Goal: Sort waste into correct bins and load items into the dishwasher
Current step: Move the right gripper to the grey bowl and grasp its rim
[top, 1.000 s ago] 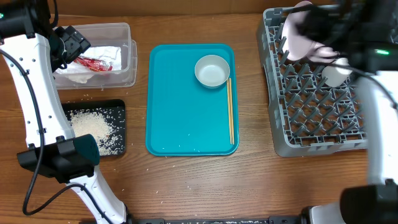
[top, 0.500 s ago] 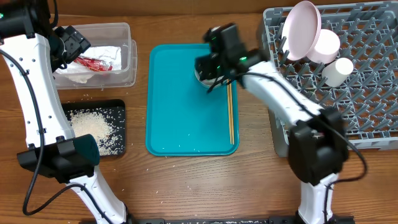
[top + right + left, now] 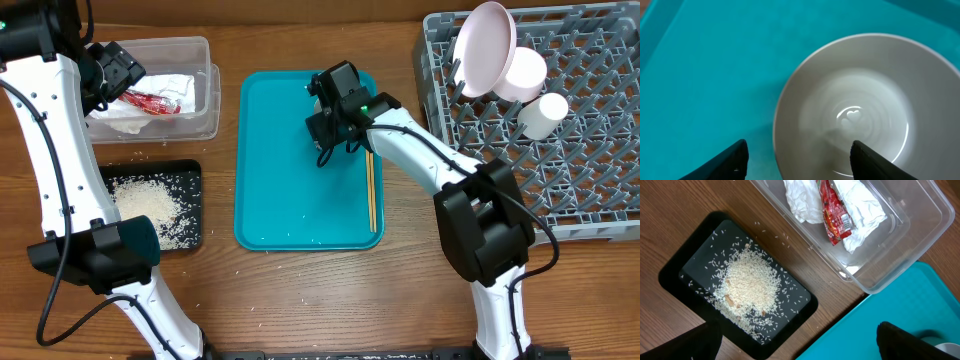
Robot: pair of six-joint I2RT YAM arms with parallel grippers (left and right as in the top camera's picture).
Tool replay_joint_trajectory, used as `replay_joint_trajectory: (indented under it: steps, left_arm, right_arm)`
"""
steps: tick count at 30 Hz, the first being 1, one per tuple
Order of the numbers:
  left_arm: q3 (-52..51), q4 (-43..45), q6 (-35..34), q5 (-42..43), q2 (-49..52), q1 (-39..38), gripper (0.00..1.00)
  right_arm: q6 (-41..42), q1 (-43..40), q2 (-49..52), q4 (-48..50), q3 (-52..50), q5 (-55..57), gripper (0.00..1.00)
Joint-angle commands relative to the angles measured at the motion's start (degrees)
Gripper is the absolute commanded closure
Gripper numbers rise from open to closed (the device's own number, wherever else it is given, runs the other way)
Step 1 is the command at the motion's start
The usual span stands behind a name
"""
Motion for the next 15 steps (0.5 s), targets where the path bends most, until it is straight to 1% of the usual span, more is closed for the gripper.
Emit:
replay_joint_trajectory:
  steps: [1, 5, 8, 9, 12, 15]
  left_arm:
    - [-0.2, -0.1, 0.3, -0.5, -0.7, -0.4, 0.0]
    - [-0.2, -0.1, 0.3, -0.5, -0.7, -0.4, 0.0]
    - [-0.2, -0.1, 0.3, -0.5, -0.7, -0.4, 0.0]
    - [-0.2, -0.1, 0.3, -0.5, -0.7, -0.4, 0.0]
    - [-0.2, -0.1, 0.3, -0.5, -0.7, -0.4, 0.0]
    - [-0.2, -0.1, 0.3, -0.5, -0.7, -0.4, 0.0]
  right_arm:
    - [-0.3, 0.8, 1.9, -0.6, 0.0, 0.2, 0.34]
    - [-0.2, 1.5, 2.1, -1.6, 0.0, 0.0, 0.39]
    - [0.1, 2.2, 2.0, -1.6, 0.1, 0.0, 0.52]
    - [0.1, 2.4, 2.0, -1.6, 0.1, 0.0, 0.59]
    - [0.1, 3.0, 1.9, -1.6, 0.2, -0.1, 0.74]
    - [0.9, 3.3, 1.0, -2.7, 1.4, 0.0, 0.86]
